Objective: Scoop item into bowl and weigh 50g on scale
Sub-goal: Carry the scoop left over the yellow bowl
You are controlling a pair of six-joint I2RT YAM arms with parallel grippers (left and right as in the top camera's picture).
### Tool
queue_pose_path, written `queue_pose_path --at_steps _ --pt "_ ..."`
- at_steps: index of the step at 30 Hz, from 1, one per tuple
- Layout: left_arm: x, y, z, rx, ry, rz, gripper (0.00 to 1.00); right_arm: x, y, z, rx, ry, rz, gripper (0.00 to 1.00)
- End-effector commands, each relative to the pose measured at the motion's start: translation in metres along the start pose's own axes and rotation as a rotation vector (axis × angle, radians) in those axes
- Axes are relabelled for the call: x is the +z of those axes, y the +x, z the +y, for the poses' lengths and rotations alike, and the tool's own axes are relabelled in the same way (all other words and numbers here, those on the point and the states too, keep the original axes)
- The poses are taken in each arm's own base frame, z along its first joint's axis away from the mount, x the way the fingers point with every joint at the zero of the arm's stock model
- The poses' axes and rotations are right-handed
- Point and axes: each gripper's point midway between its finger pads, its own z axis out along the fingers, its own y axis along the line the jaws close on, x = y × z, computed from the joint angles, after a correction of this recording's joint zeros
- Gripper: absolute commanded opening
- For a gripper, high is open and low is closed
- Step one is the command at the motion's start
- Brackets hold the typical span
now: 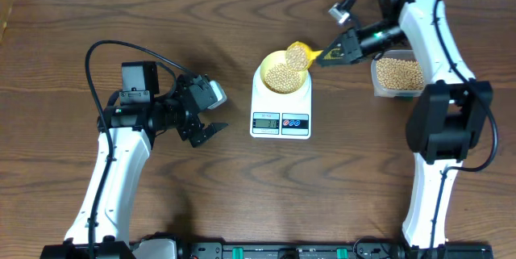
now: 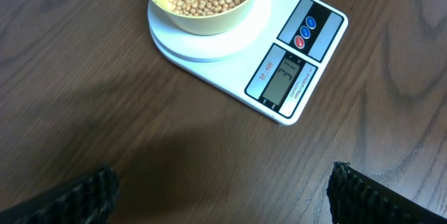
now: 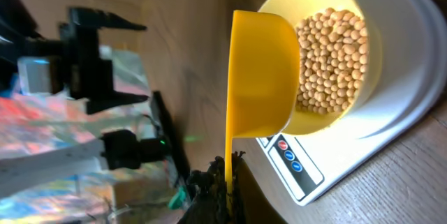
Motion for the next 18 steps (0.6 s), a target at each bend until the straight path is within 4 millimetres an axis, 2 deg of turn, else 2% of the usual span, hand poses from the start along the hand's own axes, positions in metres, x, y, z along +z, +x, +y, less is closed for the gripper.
queue_pose_path --at_steps 1,10,18 --pt "-0.001 0.0 0.003 0.009 -0.006 0.001 0.98 0.012 0.001 0.01 -0.047 0.04 0.039 0.01" --pt "-0.001 0.0 0.003 0.009 -0.005 0.001 0.98 0.034 -0.002 0.003 -0.064 0.143 0.088 0.01" --pt "-0.001 0.0 0.003 0.009 -0.005 0.001 0.98 0.032 -0.007 -0.004 -0.09 0.215 0.096 0.01"
